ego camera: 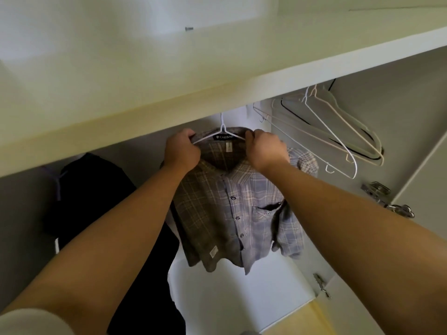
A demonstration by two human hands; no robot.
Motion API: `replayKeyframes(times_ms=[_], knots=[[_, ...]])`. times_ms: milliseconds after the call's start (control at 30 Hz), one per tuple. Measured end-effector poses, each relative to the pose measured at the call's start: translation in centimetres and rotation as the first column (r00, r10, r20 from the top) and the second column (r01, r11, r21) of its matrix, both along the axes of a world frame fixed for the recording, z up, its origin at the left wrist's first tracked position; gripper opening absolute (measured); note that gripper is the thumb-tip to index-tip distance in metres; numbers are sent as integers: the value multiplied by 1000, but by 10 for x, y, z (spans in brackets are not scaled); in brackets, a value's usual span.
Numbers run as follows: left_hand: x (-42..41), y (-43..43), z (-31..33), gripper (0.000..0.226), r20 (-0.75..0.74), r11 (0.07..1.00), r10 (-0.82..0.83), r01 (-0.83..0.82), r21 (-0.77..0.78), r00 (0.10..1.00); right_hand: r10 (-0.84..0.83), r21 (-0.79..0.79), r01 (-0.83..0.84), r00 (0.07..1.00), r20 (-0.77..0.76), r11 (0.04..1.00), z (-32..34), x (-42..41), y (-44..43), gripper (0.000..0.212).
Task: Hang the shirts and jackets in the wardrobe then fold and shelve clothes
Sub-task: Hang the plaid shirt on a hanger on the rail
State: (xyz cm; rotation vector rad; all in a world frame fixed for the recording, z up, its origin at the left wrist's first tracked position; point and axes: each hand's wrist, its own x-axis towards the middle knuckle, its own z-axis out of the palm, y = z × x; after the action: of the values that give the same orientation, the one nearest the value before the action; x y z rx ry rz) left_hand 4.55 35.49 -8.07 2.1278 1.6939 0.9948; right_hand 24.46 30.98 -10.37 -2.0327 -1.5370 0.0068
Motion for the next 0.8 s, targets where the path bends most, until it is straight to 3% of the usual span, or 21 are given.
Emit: replayKeyframes(times_ms=[133,267,367,533,667,800], knots=[[-4,3,5,36,-95,999,30,-32,-19,995,108,-66,-109,994,-15,992,-2,8,-2,52],[-2,2,10,26,-166,999,25,-32,-41,986,214,-92,-222,973,-89,971,-6,21,-10,61],[3,0,10,18,-174,999,13,-20,-39,985,239,-131,-236,971,4,963,-12,32,-19,64],[12,1,8,20,-161,999,12,-20,-45,987,268,-150,-246,952,149,958,-17,43,-26,56],[10,4,7,26,-158,998,9,-19,-60,987,252,-153,-228,954,165,962,-20,48,-26,51],[14,7,9,34,-162,997,43,-53,-57,986,201,-233,-167,971,131,958,-26,62,-31,30]])
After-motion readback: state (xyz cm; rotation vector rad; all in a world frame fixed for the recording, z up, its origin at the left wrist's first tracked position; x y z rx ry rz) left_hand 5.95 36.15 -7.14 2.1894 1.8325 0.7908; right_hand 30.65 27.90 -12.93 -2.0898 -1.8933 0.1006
